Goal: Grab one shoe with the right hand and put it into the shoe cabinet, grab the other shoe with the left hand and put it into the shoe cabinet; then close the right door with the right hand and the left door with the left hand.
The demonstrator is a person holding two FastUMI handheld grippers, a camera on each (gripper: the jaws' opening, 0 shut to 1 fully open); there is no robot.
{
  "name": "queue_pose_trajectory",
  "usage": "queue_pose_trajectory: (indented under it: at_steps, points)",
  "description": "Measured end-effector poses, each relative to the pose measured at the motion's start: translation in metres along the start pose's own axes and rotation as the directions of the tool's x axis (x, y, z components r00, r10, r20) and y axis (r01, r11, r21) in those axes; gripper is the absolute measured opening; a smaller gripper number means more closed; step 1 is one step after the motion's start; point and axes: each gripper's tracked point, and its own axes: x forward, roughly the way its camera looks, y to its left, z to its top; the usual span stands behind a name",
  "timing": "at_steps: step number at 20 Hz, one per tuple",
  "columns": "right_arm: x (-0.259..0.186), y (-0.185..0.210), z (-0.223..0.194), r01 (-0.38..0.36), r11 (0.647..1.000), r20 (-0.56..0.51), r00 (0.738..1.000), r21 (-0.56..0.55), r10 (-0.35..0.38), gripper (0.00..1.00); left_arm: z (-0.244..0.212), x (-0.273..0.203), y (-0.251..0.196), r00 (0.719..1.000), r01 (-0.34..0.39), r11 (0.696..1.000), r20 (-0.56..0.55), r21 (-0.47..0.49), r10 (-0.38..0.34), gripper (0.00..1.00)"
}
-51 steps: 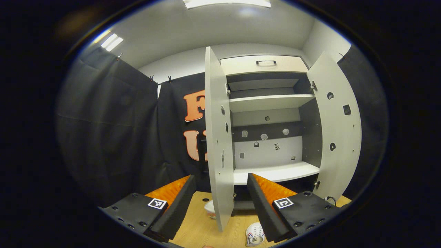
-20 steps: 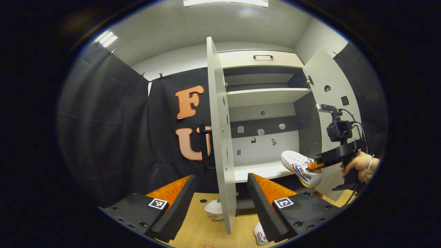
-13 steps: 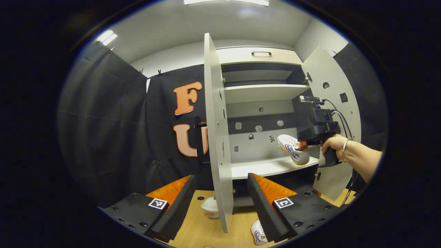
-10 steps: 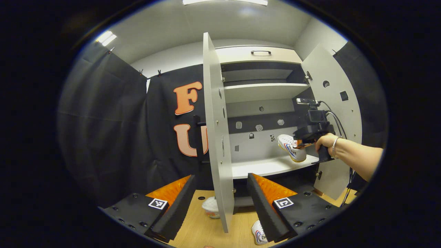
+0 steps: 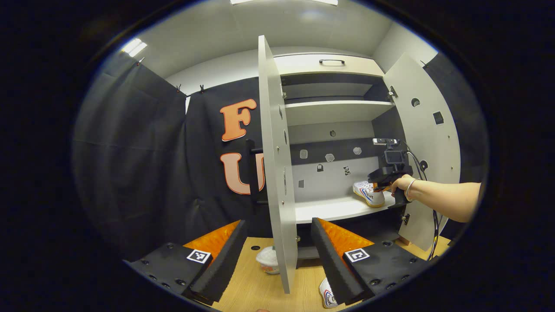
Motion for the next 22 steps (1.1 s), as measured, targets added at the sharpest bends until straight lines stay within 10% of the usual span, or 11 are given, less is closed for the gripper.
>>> queue_pose_trajectory:
  at_steps: [9, 22]
  points:
    - [-0.113, 0.011, 0.024, -0.074, 0.994, 0.214, 0.973, -0.082, 0.09, 0.9, -0.014, -0.005, -0.03, 0.999, 0.04, 0.999, -0.019, -0.004, -0.04, 0.96]
    - [-0.295, -0.01, 0.005, -0.24, 0.965, 0.367, 0.892, -0.111, 0.264, 0.93, -0.186, -0.002, -0.119, 0.924, 0.167, 0.982, -0.333, -0.092, -0.188, 0.97]
